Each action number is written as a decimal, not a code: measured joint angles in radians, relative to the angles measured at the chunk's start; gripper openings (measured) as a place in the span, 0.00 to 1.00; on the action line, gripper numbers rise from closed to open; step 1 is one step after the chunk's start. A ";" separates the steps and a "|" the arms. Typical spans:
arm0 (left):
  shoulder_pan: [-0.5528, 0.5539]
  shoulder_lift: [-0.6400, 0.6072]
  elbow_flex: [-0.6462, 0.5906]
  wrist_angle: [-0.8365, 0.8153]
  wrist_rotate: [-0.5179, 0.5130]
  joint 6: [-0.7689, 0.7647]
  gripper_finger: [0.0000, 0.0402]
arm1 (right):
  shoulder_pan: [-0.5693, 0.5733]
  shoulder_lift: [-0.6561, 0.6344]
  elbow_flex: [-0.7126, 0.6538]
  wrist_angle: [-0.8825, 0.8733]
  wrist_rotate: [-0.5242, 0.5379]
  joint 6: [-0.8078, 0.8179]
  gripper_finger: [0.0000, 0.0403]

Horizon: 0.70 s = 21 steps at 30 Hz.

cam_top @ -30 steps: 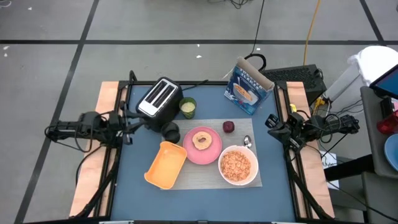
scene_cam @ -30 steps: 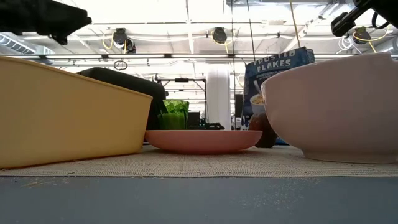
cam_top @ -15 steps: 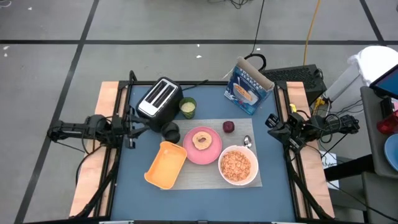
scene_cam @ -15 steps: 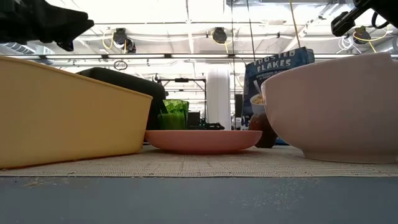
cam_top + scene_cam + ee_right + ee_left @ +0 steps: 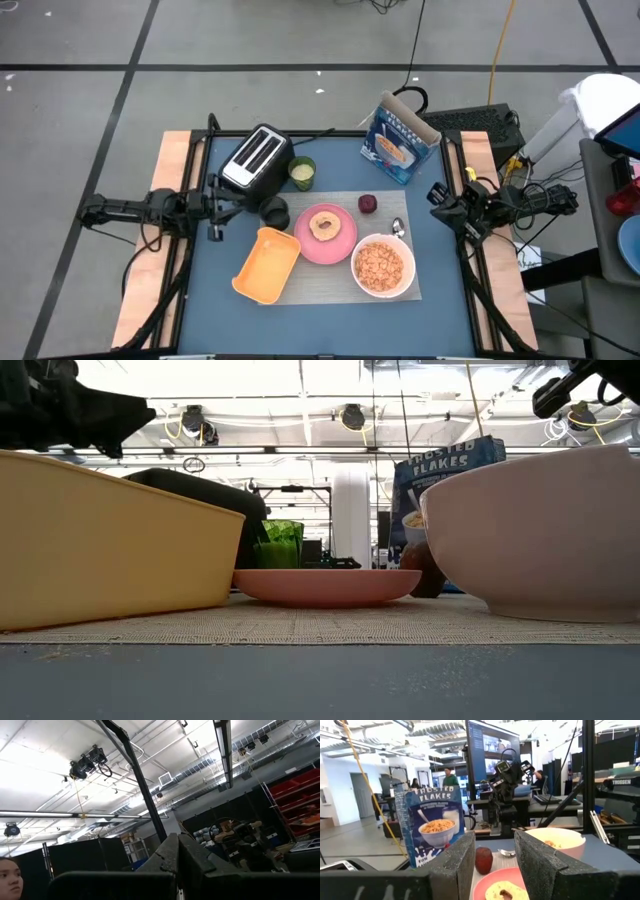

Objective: Arrange a breakfast setting
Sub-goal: Return to Home Position

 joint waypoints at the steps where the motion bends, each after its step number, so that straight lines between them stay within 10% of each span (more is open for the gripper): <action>1: 0.000 0.000 0.000 0.002 0.000 0.003 0.36 | 0.000 0.000 0.000 -0.001 0.000 -0.005 0.00; 21: 0.000 0.000 0.000 -0.002 -0.001 0.029 0.36 | 0.000 0.000 0.000 -0.214 0.007 -0.303 0.00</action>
